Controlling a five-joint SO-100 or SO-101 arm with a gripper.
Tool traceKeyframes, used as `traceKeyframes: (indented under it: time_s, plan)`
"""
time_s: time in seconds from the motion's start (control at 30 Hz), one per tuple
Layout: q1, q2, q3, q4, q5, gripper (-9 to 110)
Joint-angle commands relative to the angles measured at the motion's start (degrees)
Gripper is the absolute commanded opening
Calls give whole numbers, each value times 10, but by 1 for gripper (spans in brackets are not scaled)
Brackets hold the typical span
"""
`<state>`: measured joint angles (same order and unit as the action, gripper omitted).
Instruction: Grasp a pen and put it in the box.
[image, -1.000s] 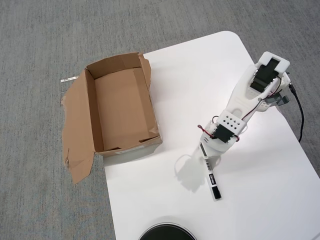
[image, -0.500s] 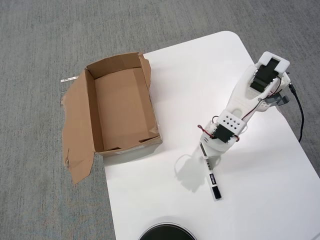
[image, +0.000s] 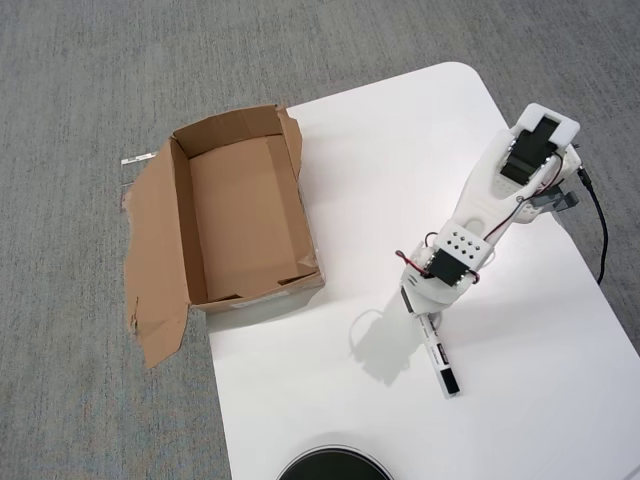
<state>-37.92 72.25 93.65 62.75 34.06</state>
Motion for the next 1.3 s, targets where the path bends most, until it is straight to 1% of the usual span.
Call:
traceKeyframes:
  time_s: [0.0, 0.37, 0.67, 0.87, 1.27]
  plan:
    - [0, 3, -21, 4, -3, 0]
    - [0, 14, -27, -2, -4, 0]
    - [2, 12, -152, 4, -5, 0]
    - [29, 14, -206, 4, -5, 0]
    - [106, 13, -368, -2, -6, 0]
